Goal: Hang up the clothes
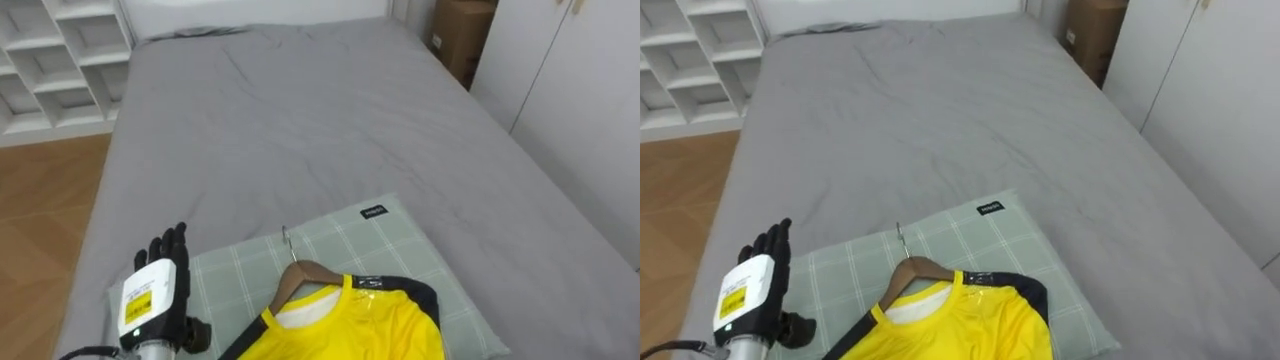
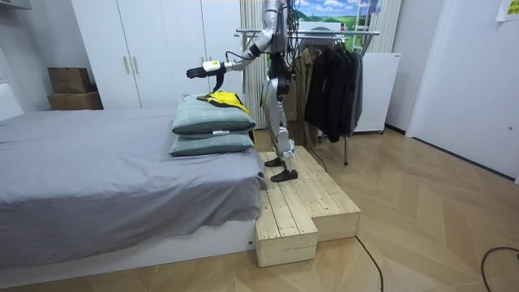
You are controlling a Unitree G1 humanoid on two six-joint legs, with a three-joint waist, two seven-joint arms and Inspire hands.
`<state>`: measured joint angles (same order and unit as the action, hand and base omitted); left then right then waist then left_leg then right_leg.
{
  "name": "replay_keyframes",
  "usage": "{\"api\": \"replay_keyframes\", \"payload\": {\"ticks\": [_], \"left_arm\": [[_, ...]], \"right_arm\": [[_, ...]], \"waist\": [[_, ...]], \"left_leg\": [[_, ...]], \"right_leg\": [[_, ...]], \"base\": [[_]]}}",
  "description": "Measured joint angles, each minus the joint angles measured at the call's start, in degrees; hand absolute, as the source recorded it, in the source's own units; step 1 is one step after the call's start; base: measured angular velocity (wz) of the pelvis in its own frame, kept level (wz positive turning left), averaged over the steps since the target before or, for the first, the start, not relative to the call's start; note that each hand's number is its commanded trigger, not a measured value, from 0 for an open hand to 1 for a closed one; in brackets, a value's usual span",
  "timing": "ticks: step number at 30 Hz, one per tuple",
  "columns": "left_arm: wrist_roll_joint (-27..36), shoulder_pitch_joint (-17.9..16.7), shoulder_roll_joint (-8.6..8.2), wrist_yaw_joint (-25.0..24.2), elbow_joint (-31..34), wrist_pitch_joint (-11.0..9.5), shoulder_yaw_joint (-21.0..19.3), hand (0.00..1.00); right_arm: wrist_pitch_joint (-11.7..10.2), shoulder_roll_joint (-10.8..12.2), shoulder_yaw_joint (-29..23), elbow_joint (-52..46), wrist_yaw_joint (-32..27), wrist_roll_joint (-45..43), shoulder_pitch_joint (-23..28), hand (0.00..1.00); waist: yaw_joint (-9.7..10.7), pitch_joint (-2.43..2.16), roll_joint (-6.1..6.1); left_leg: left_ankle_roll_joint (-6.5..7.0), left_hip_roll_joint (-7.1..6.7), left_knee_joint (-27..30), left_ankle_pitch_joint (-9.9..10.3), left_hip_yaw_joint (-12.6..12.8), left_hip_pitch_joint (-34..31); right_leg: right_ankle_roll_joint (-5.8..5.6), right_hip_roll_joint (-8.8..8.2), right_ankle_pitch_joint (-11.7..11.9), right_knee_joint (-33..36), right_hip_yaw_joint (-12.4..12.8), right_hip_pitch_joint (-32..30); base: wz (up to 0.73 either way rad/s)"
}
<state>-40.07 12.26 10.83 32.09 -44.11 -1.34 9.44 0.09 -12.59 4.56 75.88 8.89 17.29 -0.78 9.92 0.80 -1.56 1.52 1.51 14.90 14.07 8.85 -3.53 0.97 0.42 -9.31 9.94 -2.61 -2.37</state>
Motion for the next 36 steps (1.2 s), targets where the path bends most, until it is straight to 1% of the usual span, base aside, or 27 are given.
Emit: {"api": "replay_keyframes", "payload": {"ticks": [2,3,4,5,6,8,9,11,14,16,19,21,23,27,28,31,34,36], "left_arm": [[0.12,1.43,0.0,-0.3,-0.66,-0.23,-0.17,0.0],[0.11,2.13,0.0,-0.3,-0.98,-0.45,-0.16,0.0],[0.14,3.99,0.01,-0.29,-2.16,-0.76,-0.17,0.0],[0.17,5.8,0.02,-0.3,-4.04,-0.84,-0.16,0.0],[0.25,6.37,0.04,-0.3,-4.65,-0.85,-0.16,0.0],[2.11,7.67,0.06,-0.32,-6.31,-1.52,-0.15,0.0],[2.63,8.07,0.06,-0.32,-6.96,-1.64,-0.16,0.0],[6.0,9.16,0.06,-0.32,-8.61,-1.79,-0.24,0.0],[9.71,9.47,0.07,-0.32,-9.91,-1.81,-0.24,0.0],[10.79,9.61,0.1,-0.32,-10.02,-1.81,-0.25,0.0],[10.83,10.83,0.12,-0.48,-12.26,-1.96,0.06,0.0],[10.87,11.14,0.12,-0.86,-13.08,-1.95,0.75,0.0],[10.87,11.51,0.12,-1.42,-13.5,-1.95,0.99,0.0],[10.7,13.27,0.11,-1.58,-14.03,-1.94,0.97,0.0],[10.72,13.59,0.0,-1.72,-14.02,-1.94,1.12,0.0],[10.7,13.75,-0.18,-2.92,-14.0,-1.96,2.52,0.0],[10.73,13.8,-0.67,-4.08,-13.96,-2.14,3.86,0.0],[10.93,13.8,-0.82,-4.16,-13.97,-2.15,4.71,0.0]], "right_arm": [[-0.2,0.2,0.91,0.01,-0.05,0.25,-0.4,0.0],[-0.3,0.23,0.95,0.04,-0.06,0.31,-0.49,0.0],[-0.46,0.32,1.0,0.19,-0.15,0.32,-1.34,0.0],[-0.42,0.35,1.13,0.54,-0.31,0.34,-1.79,0.0],[-0.5,0.35,1.36,0.52,-0.47,0.34,-2.05,0.0],[-0.74,0.45,3.07,0.57,-0.74,0.3,-2.98,0.0],[-0.76,0.48,3.14,0.71,-0.76,0.29,-3.23,0.0],[-0.79,0.51,3.7,0.86,-0.92,0.0,-3.83,0.0],[-0.76,0.55,4.57,0.86,-1.33,0.13,-4.12,0.0],[-0.74,0.54,5.18,0.86,-1.43,0.06,-4.55,0.0],[-0.72,0.74,6.12,0.86,-1.9,-0.09,-5.53,0.0],[-0.64,0.79,7.71,1.12,-2.05,0.02,-6.48,0.0],[-0.44,1.62,7.82,2.33,-2.59,-0.04,-7.67,0.0],[-0.47,2.42,8.05,2.36,-2.77,-0.43,-8.96,0.0],[-0.59,2.72,8.24,2.36,-2.95,-0.64,-9.21,0.0],[-1.44,3.1,8.38,2.26,-3.29,-0.64,-9.16,0.0],[-1.44,3.11,9.55,2.26,-3.9,-0.88,-9.16,0.0],[-1.76,3.11,9.95,2.26,-4.06,-0.76,-9.14,0.0]], "waist": [[0.96,0.1,0.16],[0.98,0.11,0.18],[0.97,0.29,0.28],[0.97,0.37,0.33],[0.96,0.37,0.36],[1.0,0.49,0.49],[1.03,0.51,0.48],[0.98,0.7,0.77],[1.0,0.83,0.99],[1.01,0.91,1.1],[1.0,1.29,1.67],[1.09,1.35,1.75],[1.23,1.37,1.77],[1.15,1.49,1.76],[1.14,1.64,1.75],[1.0,1.83,1.72],[0.94,1.89,1.72],[0.89,2.0,1.55]], "left_leg": [[0.0,0.06,1.1,0.0,-1.03,-2.19],[0.0,0.07,1.3,0.0,-1.19,-2.91],[0.0,0.1,1.85,0.0,-1.21,-4.32],[0.02,0.18,2.25,-0.01,-1.28,-5.39],[0.02,0.22,2.51,-0.01,-1.28,-5.93],[0.02,0.67,2.86,-0.02,-1.24,-7.1],[0.02,0.7,2.88,-0.02,-1.26,-7.37],[0.02,0.75,2.88,-0.02,-1.32,-8.09],[0.01,0.8,2.84,-0.03,-1.34,-8.5],[0.02,0.79,2.78,-0.03,-1.53,-9.05],[0.03,0.84,2.75,-0.05,-1.6,-9.27],[0.04,0.84,2.82,-0.05,-1.67,-9.32],[0.04,0.85,2.82,-0.05,-1.73,-9.32],[0.05,1.06,2.45,-0.1,-1.83,-9.28],[0.06,1.07,2.31,-0.2,-2.37,-9.1],[-0.2,0.88,0.5,-1.1,-5.12,-8.08],[-0.38,0.87,-0.5,-1.23,-5.4,-7.66],[-0.46,1.02,-1.3,-1.57,-6.88,-7.08]], "right_leg": [[0.08,-0.12,0.05,0.09,-1.23,-1.26],[0.09,-0.14,0.06,0.14,-1.49,-1.8],[0.1,-0.19,0.07,0.59,-1.97,-3.04],[0.21,-0.17,0.15,1.06,-2.19,-4.09],[0.22,-0.14,0.16,1.15,-2.21,-4.53],[0.26,-0.14,0.19,1.38,-2.28,-5.63],[0.28,-0.16,0.21,1.57,-2.36,-5.95],[0.36,-0.23,0.27,1.94,-2.43,-6.91],[0.37,-0.23,0.27,1.95,-2.49,-7.37],[0.37,-0.23,0.27,2.17,-2.5,-8.12],[0.37,-0.32,0.27,2.97,-2.51,-8.77],[0.37,-0.29,0.27,2.98,-2.51,-8.81],[0.36,-0.35,0.27,3.22,-2.52,-8.98],[0.35,-0.38,0.25,4.53,-2.82,-9.93],[0.35,-0.37,0.24,5.3,-3.24,-10.31],[0.33,-0.55,0.22,8.37,-4.57,-11.72],[0.34,-0.49,0.23,8.45,-4.73,-11.56],[0.37,-0.41,0.16,10.33,-5.54,-12.36]], "base": [[0.22],[0.22],[0.15],[0.11],[0.03],[0.0],[0.0],[0.0],[0.0],[0.0],[0.0],[0.0],[0.0],[-0.03],[-0.05],[-0.06],[0.02],[0.02]]}}
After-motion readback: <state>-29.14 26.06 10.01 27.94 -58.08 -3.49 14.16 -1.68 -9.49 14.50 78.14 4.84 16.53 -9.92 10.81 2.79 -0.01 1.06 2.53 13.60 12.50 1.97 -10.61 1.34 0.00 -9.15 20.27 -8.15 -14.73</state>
